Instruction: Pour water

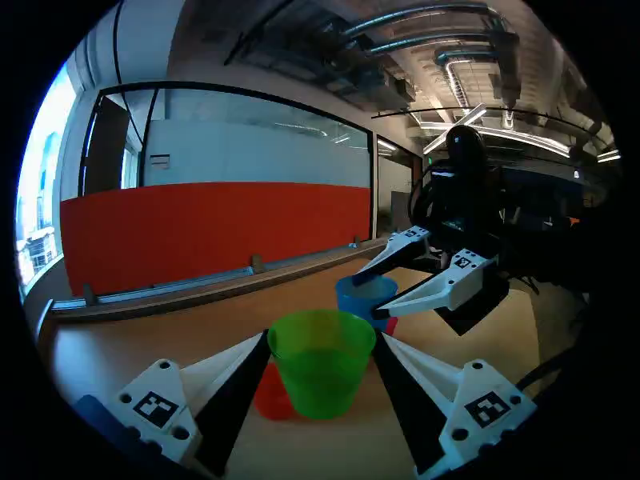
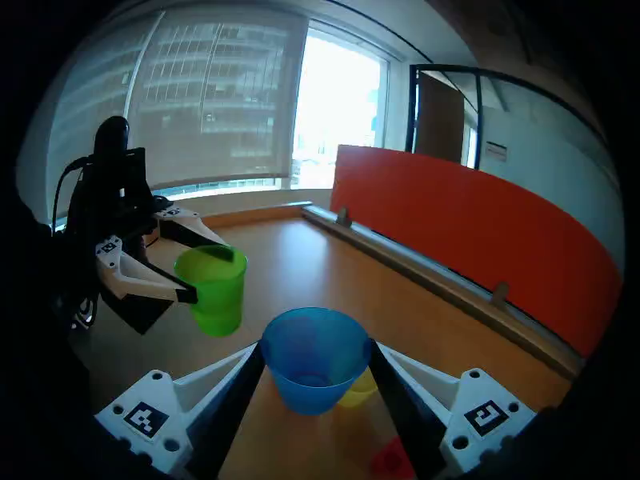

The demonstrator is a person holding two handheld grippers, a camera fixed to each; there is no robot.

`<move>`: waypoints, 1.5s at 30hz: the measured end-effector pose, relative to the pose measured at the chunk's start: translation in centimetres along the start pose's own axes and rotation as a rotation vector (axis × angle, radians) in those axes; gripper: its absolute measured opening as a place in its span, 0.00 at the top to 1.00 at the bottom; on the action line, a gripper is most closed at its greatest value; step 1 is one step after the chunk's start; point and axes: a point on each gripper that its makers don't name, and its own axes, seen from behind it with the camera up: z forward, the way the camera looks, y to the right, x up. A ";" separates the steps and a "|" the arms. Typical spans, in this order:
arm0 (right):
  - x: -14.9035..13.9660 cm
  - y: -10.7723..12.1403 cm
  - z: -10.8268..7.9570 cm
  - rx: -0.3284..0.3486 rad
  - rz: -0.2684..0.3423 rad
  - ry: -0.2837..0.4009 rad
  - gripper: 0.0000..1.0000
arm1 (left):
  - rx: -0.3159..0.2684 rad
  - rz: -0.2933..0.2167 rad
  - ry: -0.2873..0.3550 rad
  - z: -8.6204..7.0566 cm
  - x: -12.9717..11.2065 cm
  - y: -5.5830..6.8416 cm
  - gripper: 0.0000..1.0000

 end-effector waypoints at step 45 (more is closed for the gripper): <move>-9.2 -1.4 1.0 0.038 -0.019 -0.133 0.06 | 0.003 -0.025 -0.130 1.0 -6.6 -1.3 0.11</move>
